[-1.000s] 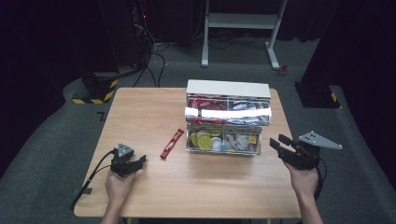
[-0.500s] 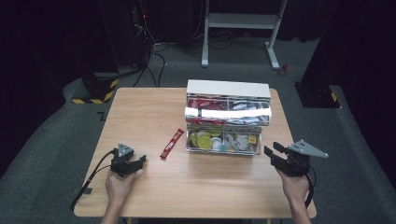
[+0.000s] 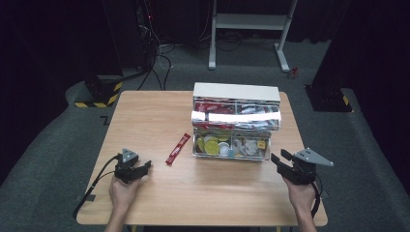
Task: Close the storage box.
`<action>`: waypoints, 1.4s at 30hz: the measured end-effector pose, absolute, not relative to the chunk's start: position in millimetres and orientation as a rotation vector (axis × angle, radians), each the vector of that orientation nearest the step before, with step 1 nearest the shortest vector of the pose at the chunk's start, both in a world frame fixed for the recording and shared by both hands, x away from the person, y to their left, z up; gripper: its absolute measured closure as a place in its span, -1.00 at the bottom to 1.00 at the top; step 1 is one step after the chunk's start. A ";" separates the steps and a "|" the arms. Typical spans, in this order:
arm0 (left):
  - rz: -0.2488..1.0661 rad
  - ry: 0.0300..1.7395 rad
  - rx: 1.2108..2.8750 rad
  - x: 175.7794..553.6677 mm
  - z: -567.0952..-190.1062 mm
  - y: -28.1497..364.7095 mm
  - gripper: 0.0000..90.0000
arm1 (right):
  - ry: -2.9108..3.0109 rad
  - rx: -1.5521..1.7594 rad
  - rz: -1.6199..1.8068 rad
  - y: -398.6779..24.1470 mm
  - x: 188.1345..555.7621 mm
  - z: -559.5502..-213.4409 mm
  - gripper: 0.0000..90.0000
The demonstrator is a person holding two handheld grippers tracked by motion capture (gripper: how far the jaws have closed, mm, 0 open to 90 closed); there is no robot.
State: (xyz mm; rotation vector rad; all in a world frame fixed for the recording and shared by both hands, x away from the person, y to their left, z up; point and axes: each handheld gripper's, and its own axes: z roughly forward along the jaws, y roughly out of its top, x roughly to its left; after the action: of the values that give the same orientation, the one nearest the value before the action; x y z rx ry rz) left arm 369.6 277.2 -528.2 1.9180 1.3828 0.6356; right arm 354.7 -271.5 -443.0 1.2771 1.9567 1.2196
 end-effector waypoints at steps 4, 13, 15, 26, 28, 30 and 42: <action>0.636 1.382 1.918 369.6 -528.2 277.2 -0.10 | 1.949 1.293 1.187 -271.4 356.3 -449.9 0.18; 0.636 1.382 1.918 369.6 -528.2 277.2 -0.10 | 1.930 1.341 1.157 -277.2 362.6 -462.3 0.17; 0.636 1.383 1.918 369.6 -528.2 277.2 -0.10 | 1.932 1.347 1.146 -278.5 364.5 -465.0 0.17; 0.635 1.383 1.918 369.6 -528.2 277.2 -0.11 | 1.926 1.401 1.094 -282.0 375.6 -480.5 0.16; 0.634 1.383 1.917 369.6 -528.2 277.1 -0.10 | 1.925 1.413 1.084 -282.8 377.8 -483.4 0.16; 0.634 1.383 1.916 369.6 -528.2 277.1 -0.11 | 1.914 1.432 1.081 -284.1 380.5 -486.1 0.16; 0.634 1.384 1.916 369.5 -528.2 277.0 -0.11 | 1.923 1.481 1.028 -282.0 393.1 -497.1 0.15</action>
State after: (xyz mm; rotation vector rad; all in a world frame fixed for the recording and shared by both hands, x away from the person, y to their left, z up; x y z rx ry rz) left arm 369.5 277.0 -528.2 1.9161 1.3837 0.6336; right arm 393.1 -282.0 -497.1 1.4809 1.9235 1.0283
